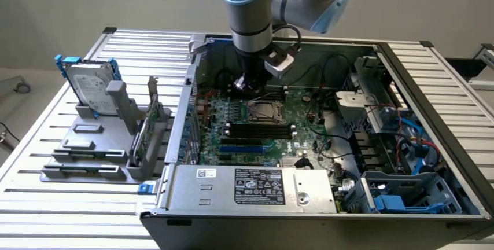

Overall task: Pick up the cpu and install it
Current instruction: 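Install the first cpu locking lever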

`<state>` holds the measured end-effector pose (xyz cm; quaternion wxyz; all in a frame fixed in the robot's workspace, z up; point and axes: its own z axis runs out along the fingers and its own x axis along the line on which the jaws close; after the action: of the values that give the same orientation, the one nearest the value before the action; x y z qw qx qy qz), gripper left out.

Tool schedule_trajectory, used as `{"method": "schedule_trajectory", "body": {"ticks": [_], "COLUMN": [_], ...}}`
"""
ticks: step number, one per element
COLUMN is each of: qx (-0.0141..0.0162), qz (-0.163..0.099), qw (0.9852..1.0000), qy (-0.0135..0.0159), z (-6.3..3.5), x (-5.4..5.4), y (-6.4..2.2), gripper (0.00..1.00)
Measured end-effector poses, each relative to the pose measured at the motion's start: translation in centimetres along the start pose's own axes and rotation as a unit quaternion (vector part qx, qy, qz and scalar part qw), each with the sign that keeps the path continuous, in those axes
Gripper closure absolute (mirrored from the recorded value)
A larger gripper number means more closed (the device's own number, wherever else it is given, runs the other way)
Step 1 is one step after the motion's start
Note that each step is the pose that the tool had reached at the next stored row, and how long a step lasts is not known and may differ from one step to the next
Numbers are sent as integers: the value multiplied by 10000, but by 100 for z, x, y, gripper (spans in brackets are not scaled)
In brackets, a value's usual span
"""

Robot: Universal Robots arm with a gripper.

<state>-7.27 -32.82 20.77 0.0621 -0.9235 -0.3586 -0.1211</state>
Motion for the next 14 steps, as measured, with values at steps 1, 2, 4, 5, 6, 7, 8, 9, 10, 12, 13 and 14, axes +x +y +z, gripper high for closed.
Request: {"method": "schedule_trajectory", "body": {"ticks": [1,2,4,5,6,7,8,9,10,12,13,14], "qx": [0,0,1,1,5,7,7,7,7,7,7,7], "qz": [0,0,-1,0,1,0,0,-1,0,-1,-1,-1], "qw": [10000,10000,10000,10000,10000,10000,10000,10000,10000,10000,10000,10000], "qy": [0,0,0,1,5,6,5,5,6,6,6,6], "z": [1,1,2,2,3,4,4,5,7,11,13,15], "x": [2,4,6,6,8,7,7,7,7,7,7,8], "y": [-4,-6,-8,-8,-10,-10,-9,-9,-9,-8,-7,-6], "gripper": [89,89,89,89,89,89,89,89,89,89,89,89]}}
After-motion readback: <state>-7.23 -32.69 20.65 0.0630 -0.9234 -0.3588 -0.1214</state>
